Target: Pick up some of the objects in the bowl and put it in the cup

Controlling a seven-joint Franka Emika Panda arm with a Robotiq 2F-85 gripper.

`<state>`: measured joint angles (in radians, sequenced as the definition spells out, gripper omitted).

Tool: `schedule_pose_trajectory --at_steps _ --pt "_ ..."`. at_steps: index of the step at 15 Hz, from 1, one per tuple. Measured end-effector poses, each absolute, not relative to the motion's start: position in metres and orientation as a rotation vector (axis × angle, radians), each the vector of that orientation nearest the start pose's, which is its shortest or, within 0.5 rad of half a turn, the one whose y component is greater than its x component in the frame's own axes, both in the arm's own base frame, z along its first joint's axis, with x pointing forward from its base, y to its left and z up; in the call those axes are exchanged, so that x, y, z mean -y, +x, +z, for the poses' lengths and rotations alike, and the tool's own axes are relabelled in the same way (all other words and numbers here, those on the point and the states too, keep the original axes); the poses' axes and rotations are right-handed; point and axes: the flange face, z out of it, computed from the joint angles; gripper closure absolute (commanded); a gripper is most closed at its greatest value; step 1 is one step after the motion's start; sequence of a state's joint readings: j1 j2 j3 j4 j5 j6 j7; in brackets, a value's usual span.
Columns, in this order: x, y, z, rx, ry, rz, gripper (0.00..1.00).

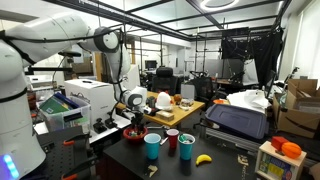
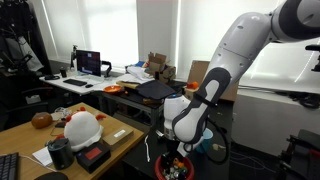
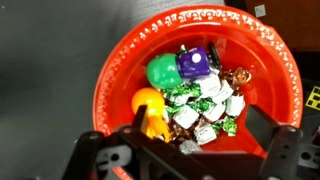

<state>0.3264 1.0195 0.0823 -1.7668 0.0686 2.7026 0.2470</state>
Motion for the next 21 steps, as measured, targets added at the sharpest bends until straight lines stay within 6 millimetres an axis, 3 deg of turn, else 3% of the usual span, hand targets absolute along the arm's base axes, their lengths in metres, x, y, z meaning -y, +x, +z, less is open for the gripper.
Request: schedule_pose_trajectory --at_steps 14,21 --pt "-0.25 0.537 -0.013 0.569 -3.071 0.105 0.0" --pt "-0.241 0.534 -0.011 0.726 -3.104 0.044 0.0"
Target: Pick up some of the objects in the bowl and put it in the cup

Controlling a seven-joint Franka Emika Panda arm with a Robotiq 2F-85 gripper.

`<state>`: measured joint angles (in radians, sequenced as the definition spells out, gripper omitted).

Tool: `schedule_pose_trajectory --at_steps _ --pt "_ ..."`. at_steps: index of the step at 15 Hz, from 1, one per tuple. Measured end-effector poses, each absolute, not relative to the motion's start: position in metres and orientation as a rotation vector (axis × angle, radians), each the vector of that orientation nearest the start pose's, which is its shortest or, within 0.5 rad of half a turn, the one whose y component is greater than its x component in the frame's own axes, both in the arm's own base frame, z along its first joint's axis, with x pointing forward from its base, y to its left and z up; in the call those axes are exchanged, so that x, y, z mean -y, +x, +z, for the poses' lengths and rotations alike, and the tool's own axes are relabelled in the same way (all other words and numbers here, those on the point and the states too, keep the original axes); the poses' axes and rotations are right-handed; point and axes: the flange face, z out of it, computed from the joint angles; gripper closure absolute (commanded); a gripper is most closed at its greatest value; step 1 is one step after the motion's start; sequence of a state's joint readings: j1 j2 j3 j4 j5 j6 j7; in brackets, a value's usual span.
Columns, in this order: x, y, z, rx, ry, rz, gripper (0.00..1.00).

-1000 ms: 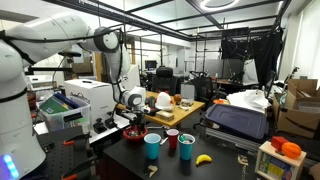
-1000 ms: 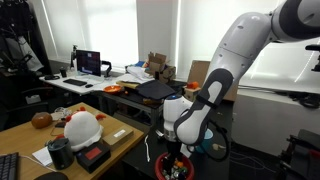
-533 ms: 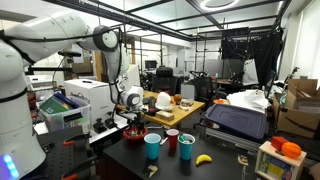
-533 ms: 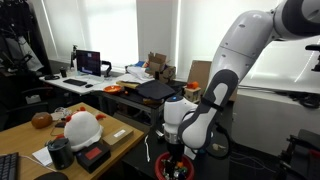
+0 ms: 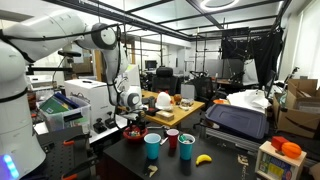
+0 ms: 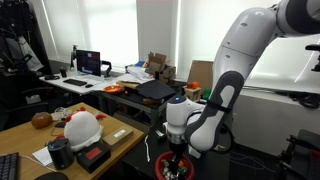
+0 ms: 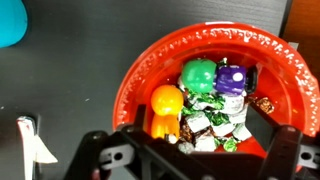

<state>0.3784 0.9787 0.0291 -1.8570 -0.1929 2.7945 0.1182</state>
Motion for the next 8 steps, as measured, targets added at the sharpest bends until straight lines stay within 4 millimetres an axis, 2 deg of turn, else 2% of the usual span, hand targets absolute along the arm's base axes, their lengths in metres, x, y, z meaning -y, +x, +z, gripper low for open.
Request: schedule_pose_trajectory --at_steps 8 --pt "-0.2422 0.5283 -0.0128 0.731 -3.091 0.03 0.0"
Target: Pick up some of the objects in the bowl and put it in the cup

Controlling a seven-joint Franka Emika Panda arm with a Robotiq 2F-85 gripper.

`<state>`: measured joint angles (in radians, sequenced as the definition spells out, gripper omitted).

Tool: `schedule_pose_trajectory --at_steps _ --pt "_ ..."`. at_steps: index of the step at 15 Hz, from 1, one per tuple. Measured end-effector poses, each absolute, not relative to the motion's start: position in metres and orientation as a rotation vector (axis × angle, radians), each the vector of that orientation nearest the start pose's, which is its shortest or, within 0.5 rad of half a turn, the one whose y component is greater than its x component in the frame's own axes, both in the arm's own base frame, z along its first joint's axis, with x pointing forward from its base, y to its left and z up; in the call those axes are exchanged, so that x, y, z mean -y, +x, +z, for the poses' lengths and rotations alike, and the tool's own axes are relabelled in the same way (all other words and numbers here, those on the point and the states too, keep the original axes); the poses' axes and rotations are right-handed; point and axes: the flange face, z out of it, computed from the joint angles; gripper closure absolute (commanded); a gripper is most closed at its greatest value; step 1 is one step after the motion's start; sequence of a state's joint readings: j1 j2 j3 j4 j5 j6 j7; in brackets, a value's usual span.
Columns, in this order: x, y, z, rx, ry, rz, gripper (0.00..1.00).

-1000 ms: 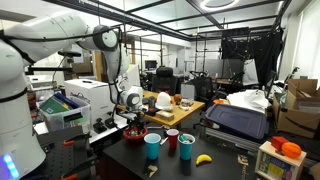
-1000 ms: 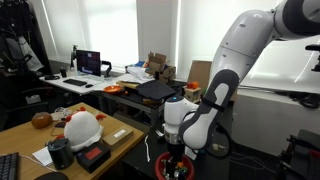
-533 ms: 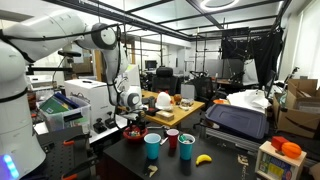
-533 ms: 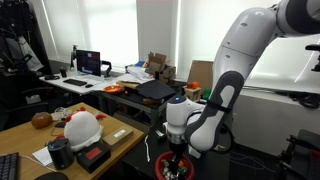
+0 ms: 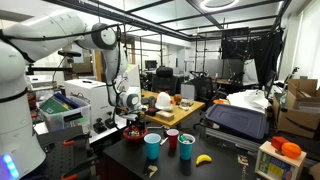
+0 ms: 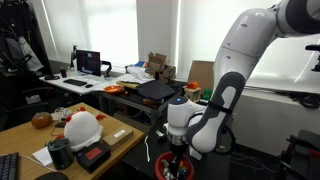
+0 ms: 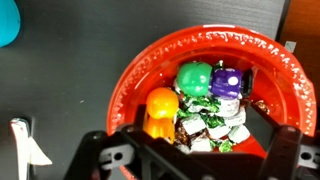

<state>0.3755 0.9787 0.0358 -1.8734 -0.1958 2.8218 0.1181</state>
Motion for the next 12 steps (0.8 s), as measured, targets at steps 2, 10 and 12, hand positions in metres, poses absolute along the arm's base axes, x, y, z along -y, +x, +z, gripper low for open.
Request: schedule_pose_trajectory --at_steps 2,10,12 --pt "-0.2442 0.5246 -0.0142 0.735 -3.086 0.04 0.0" --pt "-0.2439 0.5172 -0.0175 0.757 -3.071 0.017 0.0" --pt "-0.2432 0.5185 -0.0169 0.767 -3.069 0.003 0.0"
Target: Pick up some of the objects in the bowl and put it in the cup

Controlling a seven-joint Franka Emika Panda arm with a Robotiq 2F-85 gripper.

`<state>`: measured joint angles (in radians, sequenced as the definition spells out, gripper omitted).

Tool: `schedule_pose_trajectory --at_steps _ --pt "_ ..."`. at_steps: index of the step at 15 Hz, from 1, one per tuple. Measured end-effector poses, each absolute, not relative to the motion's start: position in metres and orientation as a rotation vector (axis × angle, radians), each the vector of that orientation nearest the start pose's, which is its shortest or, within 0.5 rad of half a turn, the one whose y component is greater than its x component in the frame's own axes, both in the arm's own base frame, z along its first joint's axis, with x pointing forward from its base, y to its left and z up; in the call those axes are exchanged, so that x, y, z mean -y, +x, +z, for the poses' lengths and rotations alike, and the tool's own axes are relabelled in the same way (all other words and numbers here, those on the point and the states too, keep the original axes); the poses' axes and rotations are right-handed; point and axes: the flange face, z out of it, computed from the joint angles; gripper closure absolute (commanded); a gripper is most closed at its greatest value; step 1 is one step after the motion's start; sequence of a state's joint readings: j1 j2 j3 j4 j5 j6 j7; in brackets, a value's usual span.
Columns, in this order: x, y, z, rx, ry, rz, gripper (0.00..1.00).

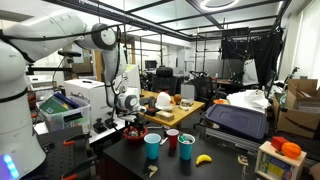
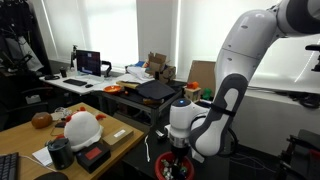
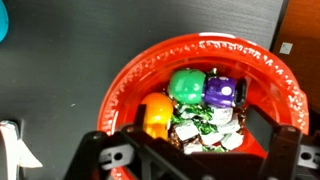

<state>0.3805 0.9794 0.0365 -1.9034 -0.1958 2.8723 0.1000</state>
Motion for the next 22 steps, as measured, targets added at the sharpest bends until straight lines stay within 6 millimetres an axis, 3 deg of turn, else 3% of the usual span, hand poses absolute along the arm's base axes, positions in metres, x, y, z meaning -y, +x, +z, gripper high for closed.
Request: schedule_pose_trajectory --at_steps 8,15,16,18,22 --pt "-0.243 0.533 -0.009 0.772 -3.069 -0.109 0.0" --pt "-0.238 0.525 -0.026 0.771 -3.074 -0.078 0.01" --pt "-0.238 0.525 -0.028 0.772 -3.073 -0.079 0.26" --pt "-0.238 0.525 -0.028 0.773 -3.072 -0.079 0.31" --pt "-0.238 0.525 -0.028 0.771 -3.072 -0.08 0.63"
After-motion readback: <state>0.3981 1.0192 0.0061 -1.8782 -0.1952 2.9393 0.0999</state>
